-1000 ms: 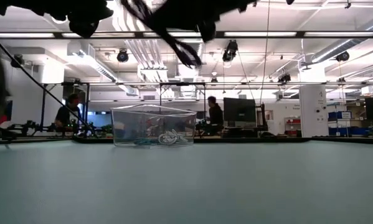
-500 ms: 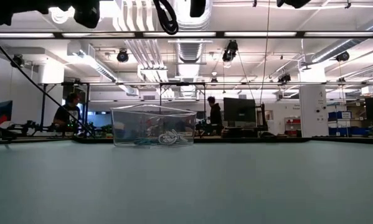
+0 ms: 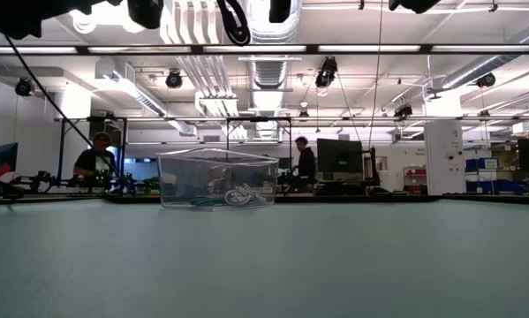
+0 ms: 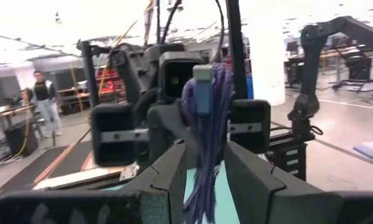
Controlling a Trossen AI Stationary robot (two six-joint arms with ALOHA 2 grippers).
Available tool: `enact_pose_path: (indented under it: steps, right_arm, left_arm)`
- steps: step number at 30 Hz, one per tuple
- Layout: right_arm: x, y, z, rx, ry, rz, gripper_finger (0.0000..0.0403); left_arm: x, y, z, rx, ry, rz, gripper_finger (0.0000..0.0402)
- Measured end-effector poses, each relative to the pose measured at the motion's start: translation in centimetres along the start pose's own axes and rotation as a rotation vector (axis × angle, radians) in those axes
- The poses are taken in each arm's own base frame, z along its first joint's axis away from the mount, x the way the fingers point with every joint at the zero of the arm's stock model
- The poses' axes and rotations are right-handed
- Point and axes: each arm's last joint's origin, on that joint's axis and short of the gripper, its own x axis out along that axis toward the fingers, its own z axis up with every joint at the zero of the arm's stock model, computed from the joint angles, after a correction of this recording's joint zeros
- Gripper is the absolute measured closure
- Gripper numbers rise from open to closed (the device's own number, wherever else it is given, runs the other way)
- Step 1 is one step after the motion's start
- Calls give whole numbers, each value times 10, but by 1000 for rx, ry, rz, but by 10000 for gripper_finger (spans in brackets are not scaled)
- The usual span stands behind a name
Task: Pick and place USB-C Cables
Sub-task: Put the violet USB cable into the transparent bin
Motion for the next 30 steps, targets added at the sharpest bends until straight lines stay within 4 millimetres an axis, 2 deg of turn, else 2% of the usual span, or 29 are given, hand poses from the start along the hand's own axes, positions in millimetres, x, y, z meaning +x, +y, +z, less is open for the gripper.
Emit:
enact_pose_path:
  steps: [9, 14, 30]
  right_arm:
    - [0, 0, -1, -12, 8, 1, 376]
    - [0, 0, -1, -18, 9, 1, 376]
    - [0, 0, -5, -29, 42, -2, 376]
  left_arm:
    - [34, -1, -2, 2, -9, -16, 309]
    - [47, -2, -5, 14, 2, -18, 309]
    - [47, -2, -5, 23, 5, -18, 309]
